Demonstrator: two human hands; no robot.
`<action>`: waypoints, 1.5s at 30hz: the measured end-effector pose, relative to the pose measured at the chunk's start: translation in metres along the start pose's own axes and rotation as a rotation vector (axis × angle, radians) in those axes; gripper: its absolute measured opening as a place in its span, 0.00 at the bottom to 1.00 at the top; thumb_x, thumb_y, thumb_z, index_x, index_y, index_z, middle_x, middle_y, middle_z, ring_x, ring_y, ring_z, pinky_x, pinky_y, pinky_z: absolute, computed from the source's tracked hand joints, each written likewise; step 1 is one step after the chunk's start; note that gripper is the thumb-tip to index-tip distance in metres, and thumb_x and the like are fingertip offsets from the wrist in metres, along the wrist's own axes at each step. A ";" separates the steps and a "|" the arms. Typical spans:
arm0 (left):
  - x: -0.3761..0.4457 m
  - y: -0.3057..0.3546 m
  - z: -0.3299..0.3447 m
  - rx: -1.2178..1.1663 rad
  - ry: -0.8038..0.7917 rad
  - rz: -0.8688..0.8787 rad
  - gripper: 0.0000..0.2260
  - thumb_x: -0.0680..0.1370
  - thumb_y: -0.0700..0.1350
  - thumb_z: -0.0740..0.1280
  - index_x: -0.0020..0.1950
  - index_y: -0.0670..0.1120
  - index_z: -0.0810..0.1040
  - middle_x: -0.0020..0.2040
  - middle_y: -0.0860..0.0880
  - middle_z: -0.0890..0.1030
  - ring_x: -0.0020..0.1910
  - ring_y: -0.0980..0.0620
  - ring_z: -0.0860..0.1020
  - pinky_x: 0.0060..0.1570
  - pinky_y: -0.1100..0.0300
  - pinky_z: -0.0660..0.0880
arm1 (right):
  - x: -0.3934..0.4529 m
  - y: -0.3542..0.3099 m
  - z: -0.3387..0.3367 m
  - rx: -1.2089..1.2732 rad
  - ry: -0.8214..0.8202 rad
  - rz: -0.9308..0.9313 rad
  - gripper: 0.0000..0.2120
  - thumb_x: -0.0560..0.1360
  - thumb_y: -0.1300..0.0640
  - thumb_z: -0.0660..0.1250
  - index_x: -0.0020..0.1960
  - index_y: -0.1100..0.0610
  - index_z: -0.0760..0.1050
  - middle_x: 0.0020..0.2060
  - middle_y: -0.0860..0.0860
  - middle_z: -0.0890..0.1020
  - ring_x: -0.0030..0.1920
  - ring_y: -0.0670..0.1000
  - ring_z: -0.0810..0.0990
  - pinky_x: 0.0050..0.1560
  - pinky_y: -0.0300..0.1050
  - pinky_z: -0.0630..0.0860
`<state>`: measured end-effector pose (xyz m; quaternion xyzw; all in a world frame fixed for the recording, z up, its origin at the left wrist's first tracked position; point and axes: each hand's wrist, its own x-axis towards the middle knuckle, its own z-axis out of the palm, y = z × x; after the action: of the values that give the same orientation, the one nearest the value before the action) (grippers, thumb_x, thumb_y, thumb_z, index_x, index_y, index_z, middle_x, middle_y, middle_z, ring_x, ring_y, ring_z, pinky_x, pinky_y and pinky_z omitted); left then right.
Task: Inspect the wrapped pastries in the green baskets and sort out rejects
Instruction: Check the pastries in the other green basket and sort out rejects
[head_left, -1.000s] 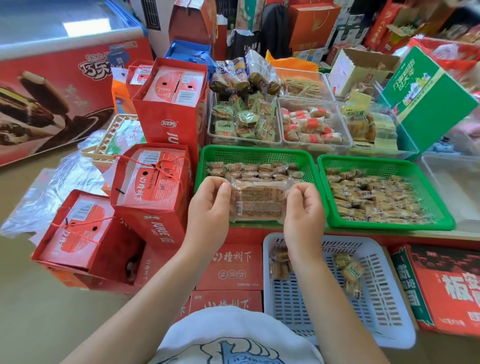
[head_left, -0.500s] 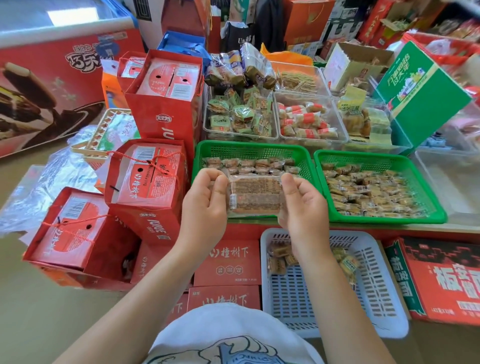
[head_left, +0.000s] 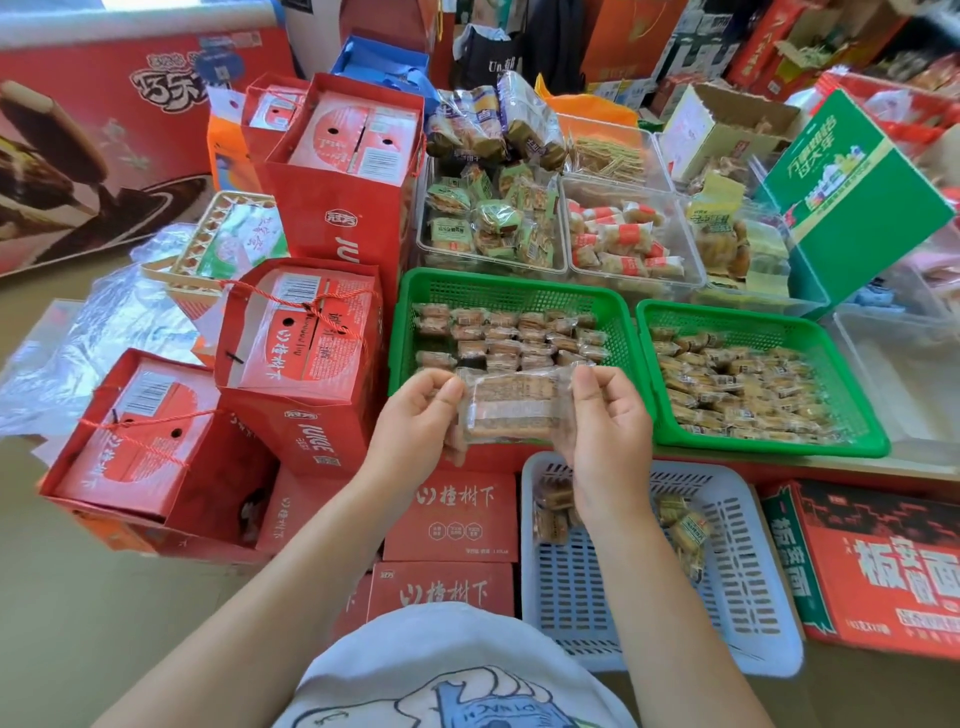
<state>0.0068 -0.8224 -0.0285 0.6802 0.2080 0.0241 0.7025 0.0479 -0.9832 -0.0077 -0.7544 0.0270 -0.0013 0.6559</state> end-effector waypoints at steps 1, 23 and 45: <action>0.003 -0.002 -0.002 0.071 0.011 -0.024 0.06 0.83 0.45 0.64 0.48 0.46 0.77 0.33 0.52 0.79 0.31 0.52 0.78 0.40 0.49 0.79 | 0.000 -0.001 0.000 -0.007 -0.008 -0.012 0.11 0.82 0.49 0.63 0.42 0.52 0.73 0.27 0.48 0.67 0.28 0.50 0.65 0.30 0.44 0.65; 0.007 0.013 0.007 0.151 -0.223 0.104 0.10 0.74 0.58 0.73 0.44 0.52 0.83 0.39 0.56 0.84 0.40 0.58 0.80 0.42 0.67 0.75 | 0.007 -0.015 0.008 0.226 -0.200 0.217 0.14 0.85 0.54 0.58 0.44 0.60 0.75 0.25 0.51 0.68 0.24 0.49 0.64 0.25 0.42 0.63; 0.050 0.004 0.019 -0.635 -0.160 -0.375 0.15 0.81 0.51 0.65 0.64 0.43 0.78 0.60 0.39 0.83 0.57 0.44 0.83 0.49 0.56 0.82 | 0.042 0.022 0.003 -0.404 -0.058 -0.448 0.02 0.79 0.59 0.67 0.50 0.56 0.78 0.44 0.45 0.80 0.48 0.40 0.78 0.49 0.33 0.74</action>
<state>0.0601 -0.8243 -0.0376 0.3784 0.2555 -0.0952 0.8846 0.0889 -0.9846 -0.0315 -0.8565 -0.1592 -0.1189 0.4763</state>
